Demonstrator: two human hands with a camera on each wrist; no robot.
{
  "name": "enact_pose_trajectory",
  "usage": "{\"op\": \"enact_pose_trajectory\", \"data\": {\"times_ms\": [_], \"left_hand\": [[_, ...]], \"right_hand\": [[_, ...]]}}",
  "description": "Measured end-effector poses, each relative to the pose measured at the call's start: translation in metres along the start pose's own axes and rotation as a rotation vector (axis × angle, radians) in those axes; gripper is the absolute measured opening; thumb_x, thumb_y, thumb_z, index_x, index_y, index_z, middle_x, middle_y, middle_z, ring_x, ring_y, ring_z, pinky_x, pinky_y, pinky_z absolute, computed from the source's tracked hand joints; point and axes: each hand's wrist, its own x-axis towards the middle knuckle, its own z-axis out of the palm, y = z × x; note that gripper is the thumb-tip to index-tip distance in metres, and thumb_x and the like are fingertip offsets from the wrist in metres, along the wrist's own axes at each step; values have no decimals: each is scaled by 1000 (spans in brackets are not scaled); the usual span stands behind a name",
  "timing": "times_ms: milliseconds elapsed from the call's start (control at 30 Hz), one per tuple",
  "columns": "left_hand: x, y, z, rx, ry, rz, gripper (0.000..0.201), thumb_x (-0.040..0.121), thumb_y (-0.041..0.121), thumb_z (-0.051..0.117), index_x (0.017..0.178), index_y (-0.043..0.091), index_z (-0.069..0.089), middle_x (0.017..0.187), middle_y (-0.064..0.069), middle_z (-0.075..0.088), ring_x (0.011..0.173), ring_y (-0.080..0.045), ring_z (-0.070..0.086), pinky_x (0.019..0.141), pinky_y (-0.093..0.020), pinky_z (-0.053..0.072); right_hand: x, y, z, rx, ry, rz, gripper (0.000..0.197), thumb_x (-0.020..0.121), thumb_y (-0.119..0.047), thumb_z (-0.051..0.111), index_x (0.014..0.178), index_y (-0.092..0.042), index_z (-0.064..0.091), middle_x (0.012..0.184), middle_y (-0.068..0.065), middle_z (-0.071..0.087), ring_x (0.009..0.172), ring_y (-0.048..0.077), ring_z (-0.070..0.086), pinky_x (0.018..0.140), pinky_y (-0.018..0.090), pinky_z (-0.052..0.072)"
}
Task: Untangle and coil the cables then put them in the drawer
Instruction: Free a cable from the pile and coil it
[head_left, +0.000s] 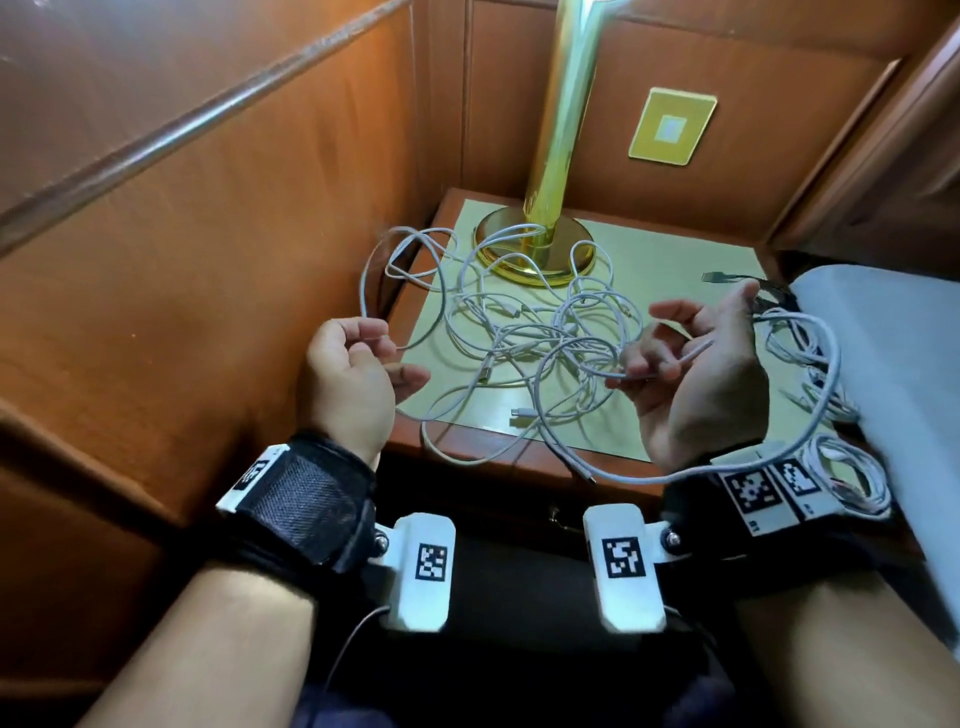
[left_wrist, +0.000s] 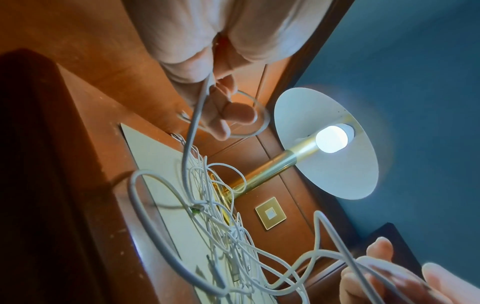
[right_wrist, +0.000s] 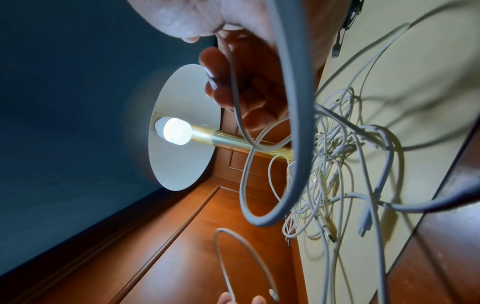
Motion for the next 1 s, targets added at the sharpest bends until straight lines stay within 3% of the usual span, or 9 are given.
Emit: {"op": "enact_pose_trajectory", "data": {"times_ms": [133, 300, 367, 433, 533, 600, 700, 833, 1000], "left_hand": [[3, 0, 0, -36, 22, -36, 28, 106, 3, 24, 118, 7, 48, 91, -7, 52, 49, -11, 63, 63, -30, 59], [-5, 1, 3, 199, -142, 117, 21, 103, 3, 36, 113, 10, 53, 99, -11, 65, 66, -14, 64, 66, -28, 55], [-7, -3, 2, 382, -217, 258, 19, 101, 7, 44, 116, 12, 55, 98, -5, 69, 73, -13, 66, 67, -24, 55], [-9, -6, 0, 506, -284, 355, 20, 100, 13, 51, 119, 16, 57, 94, 6, 71, 83, -13, 68, 75, -27, 56], [-10, -5, -2, 583, -339, 389, 29, 96, 21, 59, 125, 21, 54, 94, 6, 72, 91, -12, 68, 81, -23, 52], [-11, -5, -2, 655, -316, 443, 38, 93, 23, 65, 130, 22, 52, 77, 5, 70, 77, -7, 64, 73, -11, 43], [-13, -3, -1, 696, -214, 519, 42, 87, 23, 73, 126, 22, 57, 52, 6, 49, 55, -6, 50, 64, -21, 40], [-12, -4, -1, 717, -239, 525, 28, 84, 26, 76, 110, 22, 66, 57, 7, 45, 56, -6, 47, 62, -24, 37], [-14, -11, 3, 806, -252, 627, 10, 83, 25, 77, 81, 17, 71, 70, 8, 41, 67, -12, 41, 64, -21, 26]], "right_hand": [[1, 4, -2, -122, -3, 3, 60, 102, -59, 29, 81, -11, 58, 50, -3, 26, 43, 14, 30, 51, 27, 32], [11, 20, -15, -619, -112, 65, 32, 102, -42, 48, 94, -13, 58, 56, -5, 41, 44, 11, 38, 46, 27, 36], [13, 24, -20, -832, -158, 68, 19, 96, -35, 59, 103, -17, 59, 68, 0, 53, 53, 15, 48, 51, 29, 42], [12, 25, -23, -985, -211, 41, 20, 90, -36, 65, 106, -24, 62, 77, 1, 60, 67, 18, 56, 62, 31, 44], [11, 27, -25, -1127, -243, -19, 21, 92, -37, 63, 92, -17, 71, 69, -3, 59, 69, 19, 53, 68, 30, 38], [10, 28, -24, -1051, -243, -84, 33, 94, -41, 56, 78, -15, 71, 56, -6, 52, 55, 18, 46, 62, 33, 39], [8, 22, -15, -678, -220, -128, 44, 99, -48, 43, 74, -17, 62, 49, -9, 46, 44, 13, 40, 52, 33, 37], [6, 12, -15, -436, -51, 3, 48, 104, -49, 35, 82, -12, 57, 50, -5, 38, 40, 12, 31, 46, 26, 31], [12, 20, -31, -614, 13, 198, 43, 101, -50, 41, 75, -16, 46, 59, -2, 35, 43, 11, 26, 45, 23, 22]]}}
